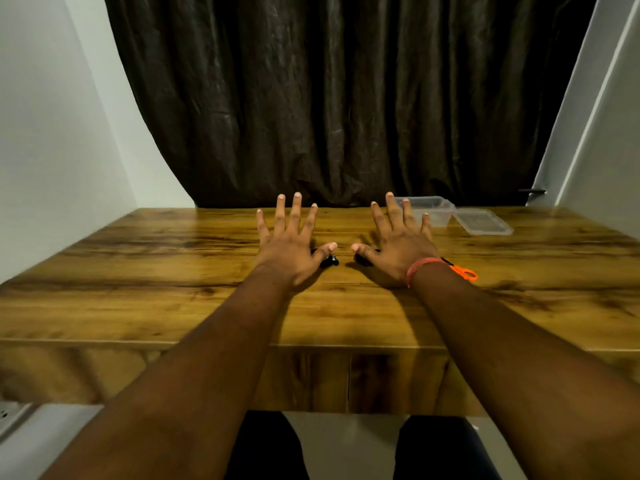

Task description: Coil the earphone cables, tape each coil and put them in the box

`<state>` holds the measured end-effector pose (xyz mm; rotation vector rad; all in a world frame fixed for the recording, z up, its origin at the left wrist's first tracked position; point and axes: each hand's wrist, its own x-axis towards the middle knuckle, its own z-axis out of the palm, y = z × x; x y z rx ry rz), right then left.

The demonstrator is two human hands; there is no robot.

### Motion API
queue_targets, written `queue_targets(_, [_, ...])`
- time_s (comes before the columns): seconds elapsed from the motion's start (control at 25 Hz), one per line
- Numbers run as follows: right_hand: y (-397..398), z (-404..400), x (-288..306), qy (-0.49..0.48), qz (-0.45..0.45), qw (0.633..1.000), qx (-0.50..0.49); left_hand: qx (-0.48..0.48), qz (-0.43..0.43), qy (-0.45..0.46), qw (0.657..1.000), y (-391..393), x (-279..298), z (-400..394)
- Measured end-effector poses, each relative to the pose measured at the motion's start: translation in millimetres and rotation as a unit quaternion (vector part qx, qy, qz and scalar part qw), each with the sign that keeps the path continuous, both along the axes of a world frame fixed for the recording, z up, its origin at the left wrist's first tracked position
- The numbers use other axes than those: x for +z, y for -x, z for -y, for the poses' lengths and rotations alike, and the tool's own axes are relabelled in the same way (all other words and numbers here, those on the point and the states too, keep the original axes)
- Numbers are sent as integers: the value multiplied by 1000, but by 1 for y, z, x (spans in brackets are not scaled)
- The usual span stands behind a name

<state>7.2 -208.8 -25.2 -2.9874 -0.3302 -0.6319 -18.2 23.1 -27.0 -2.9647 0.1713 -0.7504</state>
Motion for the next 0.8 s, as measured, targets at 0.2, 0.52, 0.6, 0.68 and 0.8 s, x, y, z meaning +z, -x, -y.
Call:
queue_targets(0.2, [19,2,6,-4,0,1000,1,5,-8,13,1000,20,7,-2])
queue_targets(0.52, [-6,-9,-19,9,-70,996,56,8,-46,30,998,-9,-26,-15])
queue_targets(0.6, [-23,-15,-18,21,-89,992,84,3,-52,28,998,-32,-28,-25])
queue_targets(0.68, [-38,-19,-19,29,-85,989,120,-1,-52,21,998,-57,-31,-37])
queue_targets(0.8, [-59,-21,-26,43,-81,984,152,-15,-40,29,999,-91,-43,-57])
